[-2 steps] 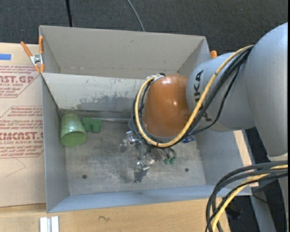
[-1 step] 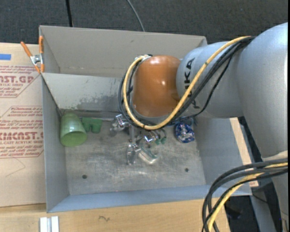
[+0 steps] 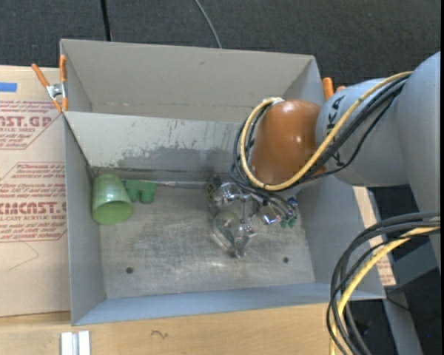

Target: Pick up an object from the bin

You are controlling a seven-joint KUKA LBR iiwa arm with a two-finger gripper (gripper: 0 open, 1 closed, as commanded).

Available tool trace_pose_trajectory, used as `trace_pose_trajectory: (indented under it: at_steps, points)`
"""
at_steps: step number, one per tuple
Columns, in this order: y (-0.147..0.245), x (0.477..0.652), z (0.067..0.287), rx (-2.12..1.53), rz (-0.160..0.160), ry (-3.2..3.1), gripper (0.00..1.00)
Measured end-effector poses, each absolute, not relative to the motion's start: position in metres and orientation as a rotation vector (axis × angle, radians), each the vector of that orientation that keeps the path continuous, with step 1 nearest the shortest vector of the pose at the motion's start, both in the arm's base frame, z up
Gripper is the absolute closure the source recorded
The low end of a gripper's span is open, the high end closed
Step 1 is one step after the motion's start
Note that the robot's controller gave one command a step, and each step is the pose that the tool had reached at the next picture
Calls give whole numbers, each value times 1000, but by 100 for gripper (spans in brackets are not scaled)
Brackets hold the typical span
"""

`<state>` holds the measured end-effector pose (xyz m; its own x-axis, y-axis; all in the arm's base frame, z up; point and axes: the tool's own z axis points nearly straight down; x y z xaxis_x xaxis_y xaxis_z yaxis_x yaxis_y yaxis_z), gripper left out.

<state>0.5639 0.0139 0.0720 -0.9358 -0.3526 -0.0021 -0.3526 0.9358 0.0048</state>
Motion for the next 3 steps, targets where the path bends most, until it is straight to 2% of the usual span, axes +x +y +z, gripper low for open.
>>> trace_pose_trajectory:
  at_steps: [1,2,3]
  points:
    - [16,564,73,-572,4,3088,100]
    - [17,544,246,-883,-3,3005,100]
    - [78,572,241,-830,6,3025,100]
